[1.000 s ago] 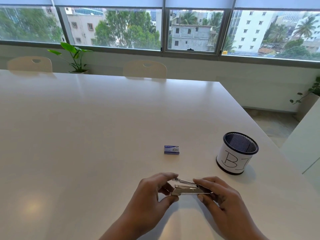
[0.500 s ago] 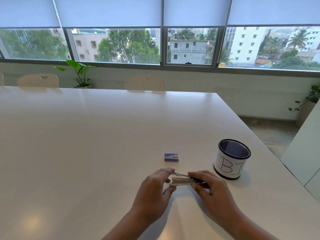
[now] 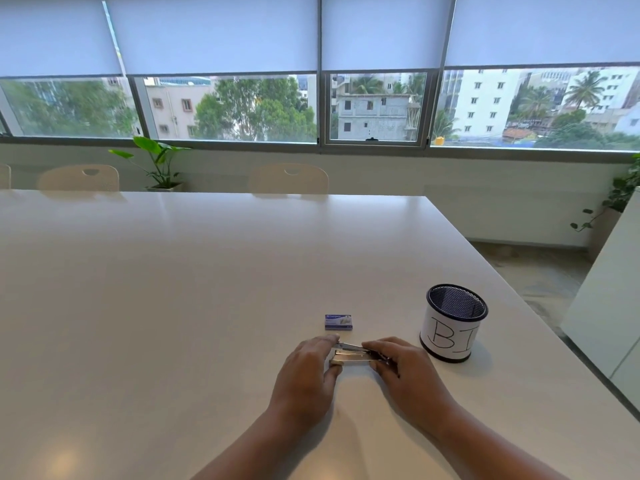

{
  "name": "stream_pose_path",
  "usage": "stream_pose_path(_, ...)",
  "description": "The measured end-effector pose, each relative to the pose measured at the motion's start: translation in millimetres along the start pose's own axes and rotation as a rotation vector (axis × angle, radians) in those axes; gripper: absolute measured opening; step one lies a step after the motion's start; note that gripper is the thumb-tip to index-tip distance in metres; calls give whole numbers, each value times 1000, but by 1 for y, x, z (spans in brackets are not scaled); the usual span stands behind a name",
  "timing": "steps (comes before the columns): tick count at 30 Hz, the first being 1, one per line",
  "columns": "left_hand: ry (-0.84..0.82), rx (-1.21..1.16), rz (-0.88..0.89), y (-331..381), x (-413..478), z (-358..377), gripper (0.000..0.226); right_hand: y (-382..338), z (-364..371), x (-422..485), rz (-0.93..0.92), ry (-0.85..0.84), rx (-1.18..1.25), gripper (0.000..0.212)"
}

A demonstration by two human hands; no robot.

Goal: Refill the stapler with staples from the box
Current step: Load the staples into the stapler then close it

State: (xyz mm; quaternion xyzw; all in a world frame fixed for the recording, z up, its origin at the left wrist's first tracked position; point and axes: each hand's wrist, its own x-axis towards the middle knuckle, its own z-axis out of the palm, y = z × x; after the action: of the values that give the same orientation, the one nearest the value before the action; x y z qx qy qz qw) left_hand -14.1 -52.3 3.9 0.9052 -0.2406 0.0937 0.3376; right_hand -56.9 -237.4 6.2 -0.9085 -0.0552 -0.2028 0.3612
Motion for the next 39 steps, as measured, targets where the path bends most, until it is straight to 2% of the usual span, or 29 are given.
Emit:
stream_pose_path(7, -33, -42, -55, -1, -1, 3, 52, 4, 3, 1, -4, 8, -90, 29)
stream_pose_path(18, -69, 17, -39, -2, 11, 6, 49, 10, 6, 8, -12, 8, -150, 28)
stream_pose_path(39, -5, 61, -4, -6, 12, 14, 42, 9, 9, 9, -39, 23, -227, 26)
